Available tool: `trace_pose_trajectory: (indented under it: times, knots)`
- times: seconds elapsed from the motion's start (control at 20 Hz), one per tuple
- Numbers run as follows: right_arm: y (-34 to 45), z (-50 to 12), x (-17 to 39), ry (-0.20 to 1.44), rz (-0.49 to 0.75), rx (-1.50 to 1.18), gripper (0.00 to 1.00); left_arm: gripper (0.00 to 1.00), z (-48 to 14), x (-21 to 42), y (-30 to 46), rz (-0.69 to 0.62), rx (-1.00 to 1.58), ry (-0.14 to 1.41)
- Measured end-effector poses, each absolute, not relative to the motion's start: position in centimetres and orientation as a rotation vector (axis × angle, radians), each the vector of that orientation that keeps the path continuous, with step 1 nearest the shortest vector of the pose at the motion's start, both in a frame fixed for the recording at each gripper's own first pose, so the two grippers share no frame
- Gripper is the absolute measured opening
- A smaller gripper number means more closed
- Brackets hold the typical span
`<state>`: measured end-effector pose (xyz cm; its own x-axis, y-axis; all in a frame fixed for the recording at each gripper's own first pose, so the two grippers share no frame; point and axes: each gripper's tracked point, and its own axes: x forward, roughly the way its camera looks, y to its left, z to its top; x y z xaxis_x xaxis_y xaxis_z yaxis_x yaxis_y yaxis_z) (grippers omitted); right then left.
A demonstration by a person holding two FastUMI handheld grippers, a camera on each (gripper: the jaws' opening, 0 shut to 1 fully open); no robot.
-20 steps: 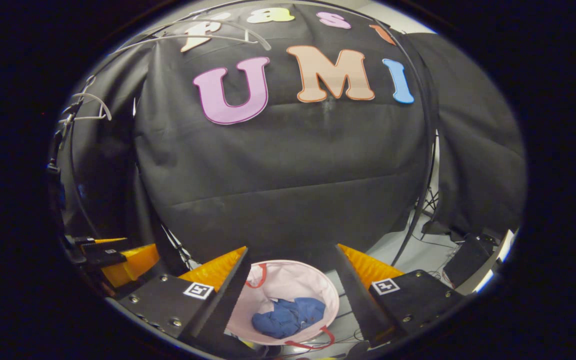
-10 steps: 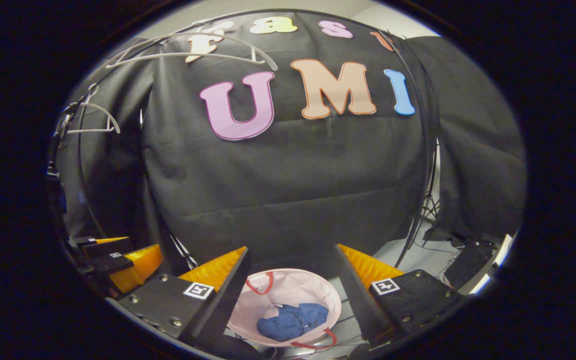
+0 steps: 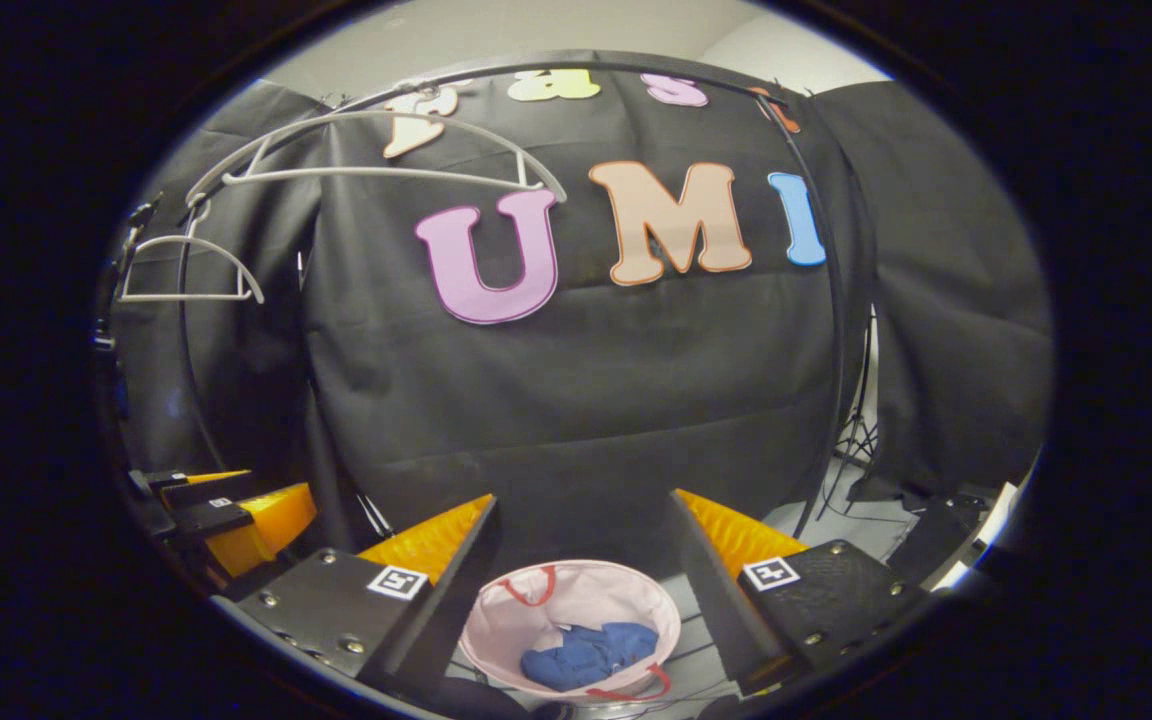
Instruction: Grasp the clothes on the hanger with both hands and then place them into the laundry hamper below.
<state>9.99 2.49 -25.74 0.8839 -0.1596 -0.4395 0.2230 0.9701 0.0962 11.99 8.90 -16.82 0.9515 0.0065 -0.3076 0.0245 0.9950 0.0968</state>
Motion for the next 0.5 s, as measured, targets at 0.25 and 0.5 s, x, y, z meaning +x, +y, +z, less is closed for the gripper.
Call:
trace_pose_trajectory:
  times: [0.25,0.5]
  knots:
    - [2.4,-22.1,9.2,0.390,-0.187,0.134,0.99,0.98,-13.4,10.7,9.4,-0.001,0.072,0.252]
    - [2.9,-19.3,8.1,0.363,-0.196,0.093,0.98,1.00,-10.2,9.7,9.5,0.011,0.065,0.196]
